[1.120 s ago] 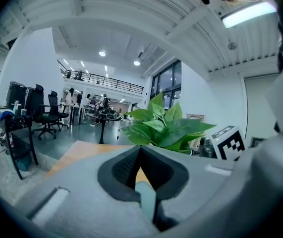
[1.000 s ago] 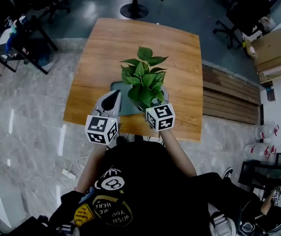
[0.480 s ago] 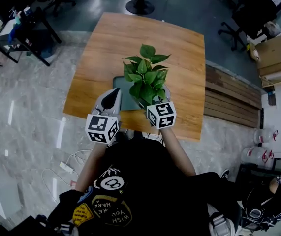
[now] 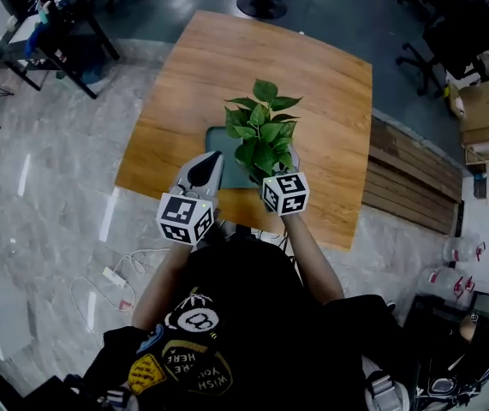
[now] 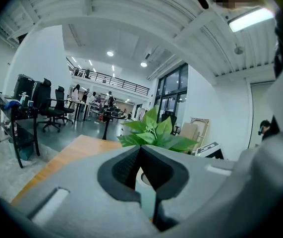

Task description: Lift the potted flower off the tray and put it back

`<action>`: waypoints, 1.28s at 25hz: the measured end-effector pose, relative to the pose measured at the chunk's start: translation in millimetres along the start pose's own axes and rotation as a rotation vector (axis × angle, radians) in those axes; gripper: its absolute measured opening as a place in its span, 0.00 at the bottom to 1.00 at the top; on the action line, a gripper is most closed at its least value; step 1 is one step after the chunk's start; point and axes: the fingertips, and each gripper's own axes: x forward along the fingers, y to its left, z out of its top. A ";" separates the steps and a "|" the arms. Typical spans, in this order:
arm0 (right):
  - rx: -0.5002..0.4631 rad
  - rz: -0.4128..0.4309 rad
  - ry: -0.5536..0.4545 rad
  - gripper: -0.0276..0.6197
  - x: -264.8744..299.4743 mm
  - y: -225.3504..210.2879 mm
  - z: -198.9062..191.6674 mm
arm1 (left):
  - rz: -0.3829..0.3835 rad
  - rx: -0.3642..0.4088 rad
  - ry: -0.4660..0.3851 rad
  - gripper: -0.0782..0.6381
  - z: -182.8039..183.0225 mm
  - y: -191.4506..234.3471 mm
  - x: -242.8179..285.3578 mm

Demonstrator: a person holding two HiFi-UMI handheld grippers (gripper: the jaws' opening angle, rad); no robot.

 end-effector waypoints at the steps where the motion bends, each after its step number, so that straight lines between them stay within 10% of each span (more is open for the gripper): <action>1: -0.005 0.002 0.002 0.86 6.9 -3.0 -8.1 | 0.009 0.004 0.006 0.10 -4.2 3.5 3.1; 18: -0.053 -0.025 0.208 0.86 114.5 -66.1 -199.1 | 0.103 -0.058 0.176 0.11 -97.6 46.0 16.1; 32: -0.022 0.007 0.189 0.87 103.1 -55.1 -212.4 | 0.035 -0.084 0.233 0.11 -127.8 44.4 -3.1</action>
